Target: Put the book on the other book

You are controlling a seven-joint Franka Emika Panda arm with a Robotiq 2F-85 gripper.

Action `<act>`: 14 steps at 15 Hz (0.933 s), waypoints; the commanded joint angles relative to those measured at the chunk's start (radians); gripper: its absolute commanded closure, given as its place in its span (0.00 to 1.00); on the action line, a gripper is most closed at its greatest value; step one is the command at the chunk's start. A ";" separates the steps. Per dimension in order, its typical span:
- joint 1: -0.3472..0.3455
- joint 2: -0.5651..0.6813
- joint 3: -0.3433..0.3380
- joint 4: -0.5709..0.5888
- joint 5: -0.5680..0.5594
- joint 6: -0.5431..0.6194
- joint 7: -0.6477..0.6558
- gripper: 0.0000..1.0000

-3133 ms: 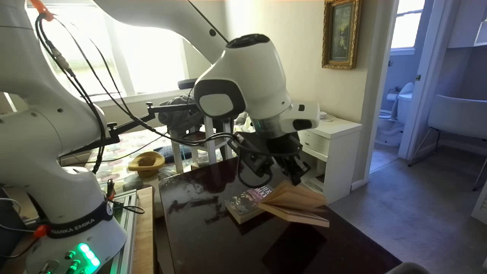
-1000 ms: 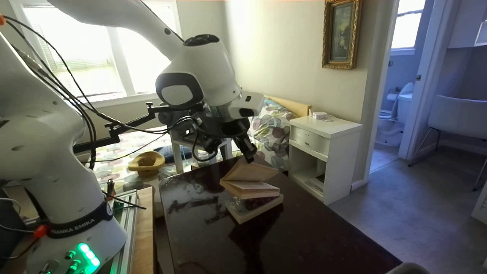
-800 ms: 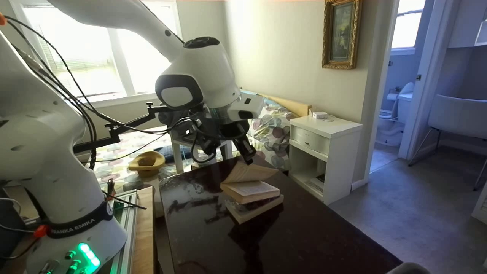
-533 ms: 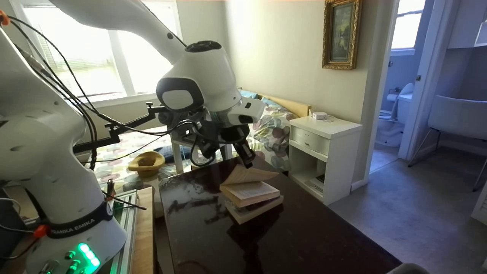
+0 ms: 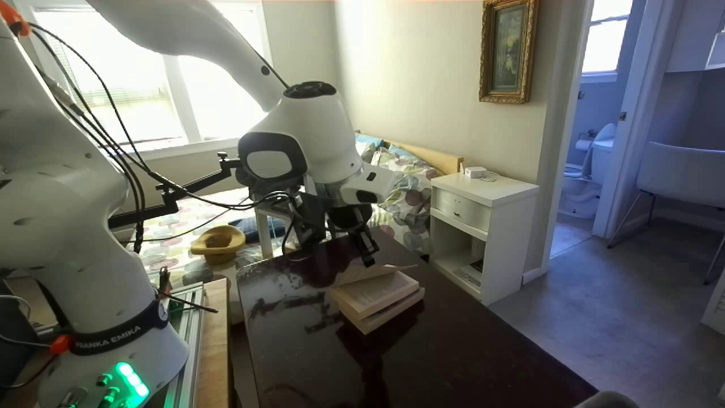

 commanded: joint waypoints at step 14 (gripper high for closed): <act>-0.018 0.108 0.005 0.000 -0.077 0.146 0.108 0.44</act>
